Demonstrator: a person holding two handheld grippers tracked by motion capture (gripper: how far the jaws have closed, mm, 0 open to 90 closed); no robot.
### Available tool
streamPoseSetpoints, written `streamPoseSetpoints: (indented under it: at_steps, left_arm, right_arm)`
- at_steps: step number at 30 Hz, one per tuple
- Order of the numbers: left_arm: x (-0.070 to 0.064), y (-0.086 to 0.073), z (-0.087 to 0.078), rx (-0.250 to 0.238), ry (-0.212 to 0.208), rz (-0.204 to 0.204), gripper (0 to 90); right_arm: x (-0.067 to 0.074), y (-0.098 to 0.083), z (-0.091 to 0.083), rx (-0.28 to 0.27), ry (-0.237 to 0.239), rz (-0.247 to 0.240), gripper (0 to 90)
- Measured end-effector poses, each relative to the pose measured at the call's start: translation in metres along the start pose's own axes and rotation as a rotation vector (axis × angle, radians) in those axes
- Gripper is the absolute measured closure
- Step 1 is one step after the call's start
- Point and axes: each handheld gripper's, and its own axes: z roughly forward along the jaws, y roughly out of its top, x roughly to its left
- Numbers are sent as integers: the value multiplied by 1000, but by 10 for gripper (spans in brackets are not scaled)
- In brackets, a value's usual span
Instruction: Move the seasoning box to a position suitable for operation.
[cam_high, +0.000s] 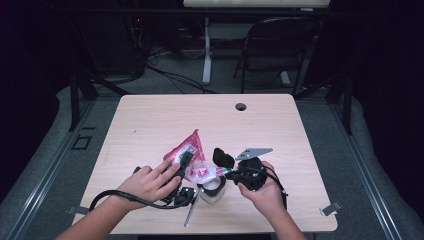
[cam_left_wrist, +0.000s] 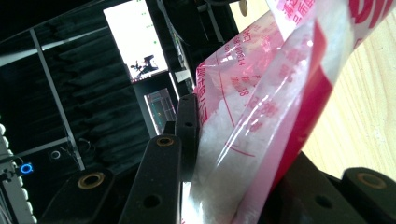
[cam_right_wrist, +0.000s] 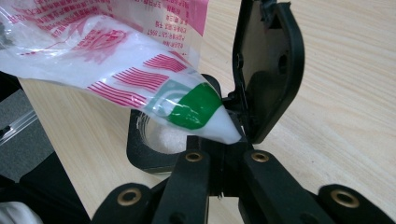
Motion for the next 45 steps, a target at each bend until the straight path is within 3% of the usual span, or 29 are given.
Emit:
streamPoseSetpoints:
  at_steps: [8, 13, 18, 20, 21, 22, 30, 34, 45]
  left_arm:
    - [-3, -3, 1, 4, -9, -63, 764]
    - [-6, -6, 1, 15, -32, -143, 763]
    - [-10, -9, -1, 24, -35, -173, 763]
    - [-11, -11, -1, 27, -51, -221, 763]
    - [-12, -12, 0, 11, -39, -246, 763]
    - [-12, -12, -1, 23, -59, -254, 763]
    - [-17, -15, 1, 33, -59, -337, 765]
    - [-20, -15, 2, 31, -48, -351, 765]
    - [-28, -15, 2, 32, -66, -413, 764]
  right_arm:
    - [1, 0, 0, -12, 0, 2, 900]
    - [2, 2, -2, -20, 4, -2, 900]
    - [4, 4, 0, -28, 7, -6, 900]
    - [4, 4, 1, -23, 9, -13, 900]
    - [4, 4, 1, -26, 11, -12, 900]
    - [4, 5, 1, -28, 11, -13, 900]
    - [6, 5, 1, -40, 10, -13, 900]
    - [6, 5, 1, -42, 5, -12, 900]
    - [7, 4, 2, -37, 6, -19, 900]
